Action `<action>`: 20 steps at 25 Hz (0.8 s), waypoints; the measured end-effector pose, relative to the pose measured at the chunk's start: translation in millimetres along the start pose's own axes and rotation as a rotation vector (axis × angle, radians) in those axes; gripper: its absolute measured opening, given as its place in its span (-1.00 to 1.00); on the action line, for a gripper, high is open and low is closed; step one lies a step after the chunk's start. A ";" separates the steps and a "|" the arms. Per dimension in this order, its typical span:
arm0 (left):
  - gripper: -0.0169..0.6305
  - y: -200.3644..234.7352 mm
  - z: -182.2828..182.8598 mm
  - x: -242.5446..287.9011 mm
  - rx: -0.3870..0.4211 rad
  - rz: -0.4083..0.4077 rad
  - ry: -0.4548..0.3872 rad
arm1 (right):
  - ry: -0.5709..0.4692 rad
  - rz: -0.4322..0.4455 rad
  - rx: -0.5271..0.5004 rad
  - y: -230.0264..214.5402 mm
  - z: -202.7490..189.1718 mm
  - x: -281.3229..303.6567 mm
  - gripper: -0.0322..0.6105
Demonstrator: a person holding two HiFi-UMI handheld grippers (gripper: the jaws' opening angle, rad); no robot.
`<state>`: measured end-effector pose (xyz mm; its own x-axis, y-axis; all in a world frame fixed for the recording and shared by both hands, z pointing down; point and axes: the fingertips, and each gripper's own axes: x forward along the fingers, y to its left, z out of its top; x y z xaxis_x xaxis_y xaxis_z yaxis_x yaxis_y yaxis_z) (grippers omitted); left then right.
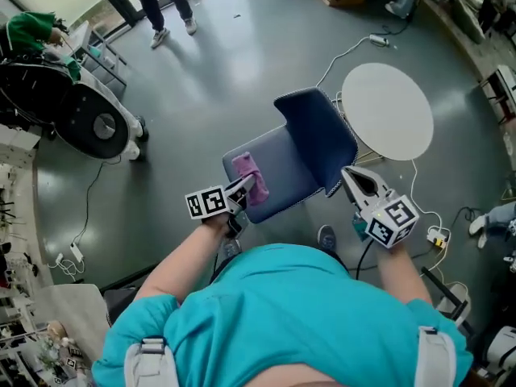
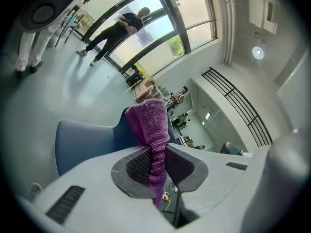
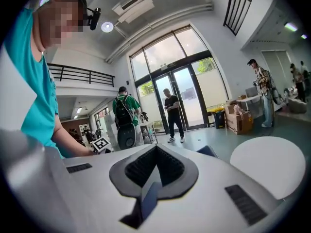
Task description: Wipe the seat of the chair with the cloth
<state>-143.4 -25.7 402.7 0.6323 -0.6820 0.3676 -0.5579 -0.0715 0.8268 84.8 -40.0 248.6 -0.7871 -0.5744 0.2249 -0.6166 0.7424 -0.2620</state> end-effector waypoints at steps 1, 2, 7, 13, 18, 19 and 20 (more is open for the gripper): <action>-0.75 -13.5 14.0 -13.0 0.027 -0.002 -0.024 | 0.001 0.007 -0.006 1.3 10.7 0.6 -0.91; -0.75 -26.8 27.2 -24.0 0.056 -0.002 -0.049 | -0.001 0.017 -0.011 0.5 21.6 0.9 -0.91; -0.75 -85.2 58.3 -71.7 0.154 0.026 -0.199 | -0.012 0.075 -0.026 -18.7 62.5 -13.5 -0.91; -0.75 -150.1 50.9 -116.8 0.146 0.095 -0.444 | 0.024 0.182 -0.009 -52.2 99.1 -37.9 -0.91; -0.75 -203.9 34.7 -152.4 0.222 0.127 -0.594 | 0.046 0.281 -0.062 -50.3 121.2 -42.8 -0.91; -0.75 -212.1 33.0 -162.1 0.249 0.135 -0.608 | 0.043 0.293 -0.070 -44.0 126.1 -40.1 -0.91; -0.75 -218.2 31.6 -173.1 0.272 0.142 -0.620 | 0.040 0.305 -0.078 -36.1 130.4 -37.0 -0.91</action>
<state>-148.0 84.9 145.2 0.1643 -0.9827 0.0859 -0.7786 -0.0757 0.6229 134.0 -90.5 127.3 -0.9332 -0.3085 0.1841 -0.3481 0.9033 -0.2507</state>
